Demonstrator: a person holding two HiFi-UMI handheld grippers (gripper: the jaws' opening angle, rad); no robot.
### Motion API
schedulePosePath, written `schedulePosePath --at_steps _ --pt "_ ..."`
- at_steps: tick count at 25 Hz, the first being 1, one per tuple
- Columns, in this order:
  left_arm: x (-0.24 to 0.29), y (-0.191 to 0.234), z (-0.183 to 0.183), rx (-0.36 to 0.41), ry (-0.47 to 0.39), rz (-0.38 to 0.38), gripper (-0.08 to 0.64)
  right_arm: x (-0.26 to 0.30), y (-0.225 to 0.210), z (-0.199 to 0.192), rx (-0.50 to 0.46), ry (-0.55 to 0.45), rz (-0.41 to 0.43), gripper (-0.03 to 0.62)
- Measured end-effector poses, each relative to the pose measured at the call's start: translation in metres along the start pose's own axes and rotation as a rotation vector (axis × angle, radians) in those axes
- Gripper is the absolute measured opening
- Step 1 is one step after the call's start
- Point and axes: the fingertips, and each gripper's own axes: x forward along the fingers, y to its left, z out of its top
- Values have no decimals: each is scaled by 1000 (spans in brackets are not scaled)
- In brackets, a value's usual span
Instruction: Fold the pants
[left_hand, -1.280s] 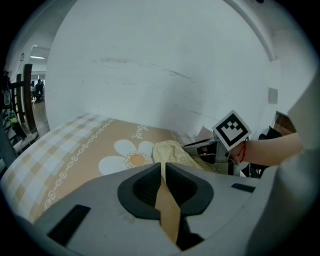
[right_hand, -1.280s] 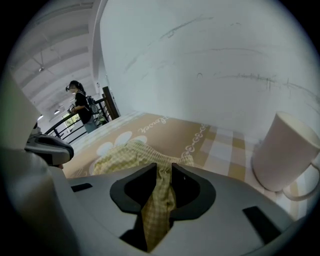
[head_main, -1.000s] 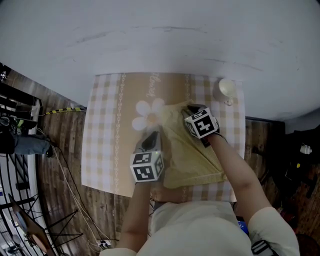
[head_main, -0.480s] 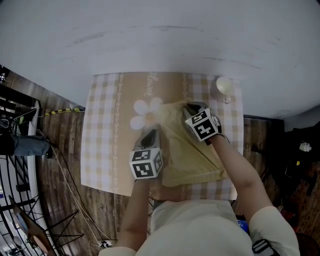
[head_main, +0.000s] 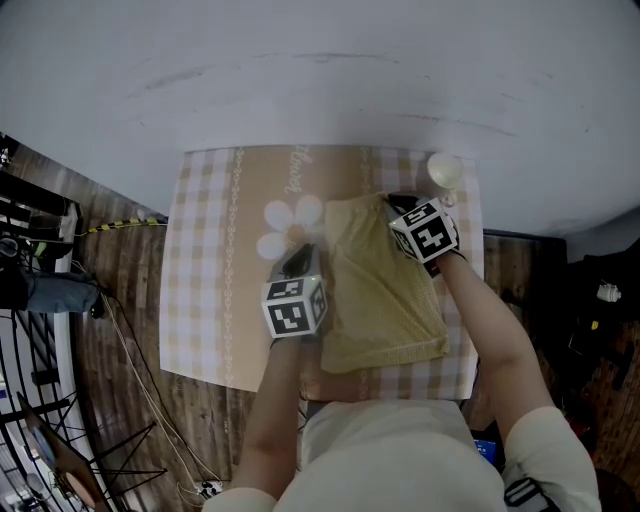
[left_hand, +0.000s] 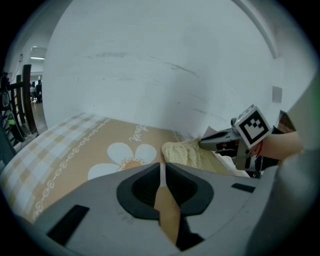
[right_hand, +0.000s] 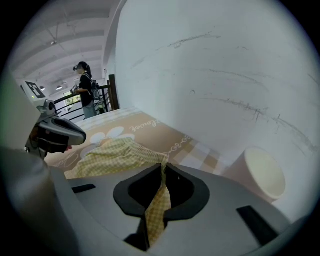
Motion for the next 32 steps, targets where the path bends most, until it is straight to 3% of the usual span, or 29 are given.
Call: schedulePosePath --at_steps 4,8,16,21,28,32 --pt "13 -3 7 -27 6 -22 29 5 -7 -3 19 19 -8 25" --pt "28 -7 13 -68 16 -46 34 12 1 -8 55 34 53 27" --pt "53 -6 29 -189 9 -75 115 13 -2 -4 151 18 134 109" --pt "72 -12 29 -150 67 -81 117 24 -1 -11 158 65 172 116" --pt "85 -10 2 -86 190 -48 115 33 7 -18 169 108 225 121" --pt "87 -10 -2 -67 205 -44 97 34 12 -19 166 118 234 93"
